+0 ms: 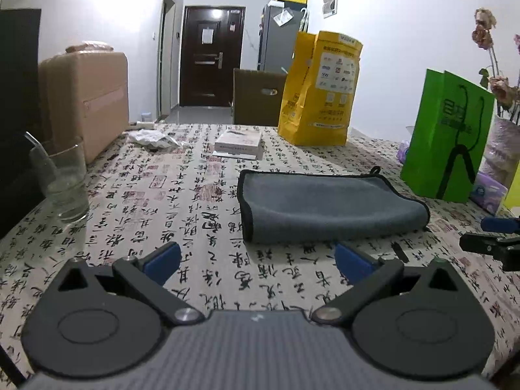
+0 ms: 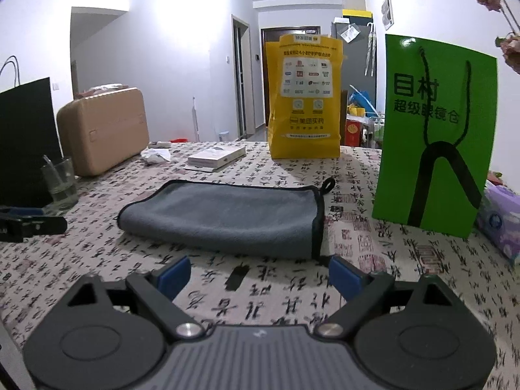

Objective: Fold towel

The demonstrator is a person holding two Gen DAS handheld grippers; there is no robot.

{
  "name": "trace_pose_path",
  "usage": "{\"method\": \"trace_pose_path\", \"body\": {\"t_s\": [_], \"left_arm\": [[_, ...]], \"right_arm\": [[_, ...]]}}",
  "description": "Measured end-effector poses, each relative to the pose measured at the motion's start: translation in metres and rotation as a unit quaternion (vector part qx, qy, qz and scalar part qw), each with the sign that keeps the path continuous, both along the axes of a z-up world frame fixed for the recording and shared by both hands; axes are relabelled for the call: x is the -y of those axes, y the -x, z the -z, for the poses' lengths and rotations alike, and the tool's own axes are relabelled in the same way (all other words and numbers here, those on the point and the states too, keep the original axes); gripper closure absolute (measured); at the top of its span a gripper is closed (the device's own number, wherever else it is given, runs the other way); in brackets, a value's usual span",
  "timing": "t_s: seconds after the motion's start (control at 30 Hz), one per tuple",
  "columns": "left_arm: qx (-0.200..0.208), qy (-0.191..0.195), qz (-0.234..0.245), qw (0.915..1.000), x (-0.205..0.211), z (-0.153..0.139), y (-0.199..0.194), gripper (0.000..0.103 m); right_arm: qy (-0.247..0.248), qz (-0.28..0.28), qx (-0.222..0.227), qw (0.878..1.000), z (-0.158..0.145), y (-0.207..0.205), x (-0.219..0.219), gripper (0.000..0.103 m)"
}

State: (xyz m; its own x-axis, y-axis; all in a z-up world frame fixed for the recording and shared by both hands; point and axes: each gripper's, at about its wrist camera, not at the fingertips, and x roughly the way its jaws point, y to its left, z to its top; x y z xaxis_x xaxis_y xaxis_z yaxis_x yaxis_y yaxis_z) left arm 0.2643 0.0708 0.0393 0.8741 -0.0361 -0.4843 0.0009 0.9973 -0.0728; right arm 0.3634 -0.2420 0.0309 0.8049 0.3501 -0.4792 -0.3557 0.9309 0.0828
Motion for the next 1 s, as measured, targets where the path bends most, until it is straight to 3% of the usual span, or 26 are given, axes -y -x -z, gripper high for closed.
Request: {"method": "trace_pose_path", "body": {"t_s": [0.8,1.0], "left_arm": [[0.069,-0.019,0.009,0.9974,0.025,0.009,0.127,0.000],[0.068,-0.022,0.014,0.9973,0.028,0.016,0.156,0.000]], "right_arm": [[-0.045,0.038,0.058,0.997,0.006,0.137,0.004,0.005],[-0.029,0.037,0.071,0.996,0.008,0.166,0.007,0.003]]}}
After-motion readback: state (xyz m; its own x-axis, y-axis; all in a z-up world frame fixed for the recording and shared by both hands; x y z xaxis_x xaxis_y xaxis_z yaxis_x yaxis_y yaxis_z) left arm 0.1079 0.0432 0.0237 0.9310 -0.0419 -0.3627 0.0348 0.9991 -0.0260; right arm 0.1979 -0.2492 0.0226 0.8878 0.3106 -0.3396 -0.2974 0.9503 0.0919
